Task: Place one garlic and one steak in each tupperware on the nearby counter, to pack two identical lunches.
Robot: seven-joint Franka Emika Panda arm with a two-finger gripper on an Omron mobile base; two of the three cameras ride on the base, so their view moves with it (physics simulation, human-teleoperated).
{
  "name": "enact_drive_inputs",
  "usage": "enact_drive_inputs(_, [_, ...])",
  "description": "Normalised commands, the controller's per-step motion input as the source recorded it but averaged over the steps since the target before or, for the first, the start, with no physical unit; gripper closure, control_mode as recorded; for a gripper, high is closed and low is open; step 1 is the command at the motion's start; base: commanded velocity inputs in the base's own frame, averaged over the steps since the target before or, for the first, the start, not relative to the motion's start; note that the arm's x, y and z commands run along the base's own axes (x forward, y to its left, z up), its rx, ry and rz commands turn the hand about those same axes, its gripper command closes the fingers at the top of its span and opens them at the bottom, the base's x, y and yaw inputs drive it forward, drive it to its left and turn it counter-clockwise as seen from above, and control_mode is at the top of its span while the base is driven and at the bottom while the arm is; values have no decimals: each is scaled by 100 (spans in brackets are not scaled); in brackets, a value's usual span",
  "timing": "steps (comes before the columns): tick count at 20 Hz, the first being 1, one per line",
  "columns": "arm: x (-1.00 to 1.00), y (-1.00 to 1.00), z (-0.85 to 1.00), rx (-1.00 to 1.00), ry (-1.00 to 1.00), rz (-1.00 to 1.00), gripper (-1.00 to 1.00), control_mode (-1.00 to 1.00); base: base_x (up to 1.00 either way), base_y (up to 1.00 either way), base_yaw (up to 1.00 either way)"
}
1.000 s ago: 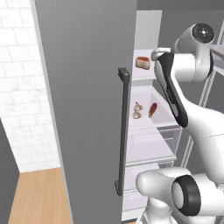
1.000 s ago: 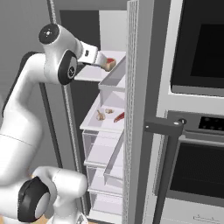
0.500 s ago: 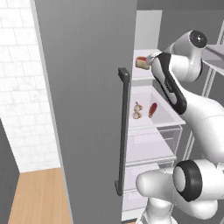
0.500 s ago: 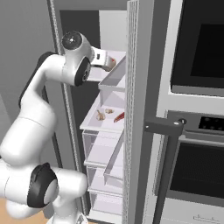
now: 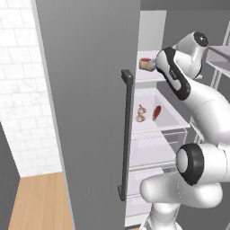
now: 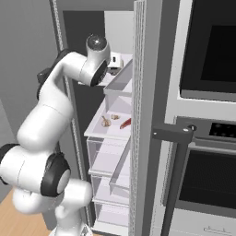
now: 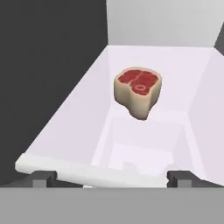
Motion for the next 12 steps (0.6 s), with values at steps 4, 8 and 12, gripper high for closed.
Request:
enact_drive_inputs(4, [65,0,0,-1,10,5,-100,-100,0,0,0])
enact_drive_inputs(8, [41,-4,-2,0,0,2,-100,-100,0,0,0])
enact_drive_inputs(12, [30,0,0,0,0,0,-100,-100,0,0,0])
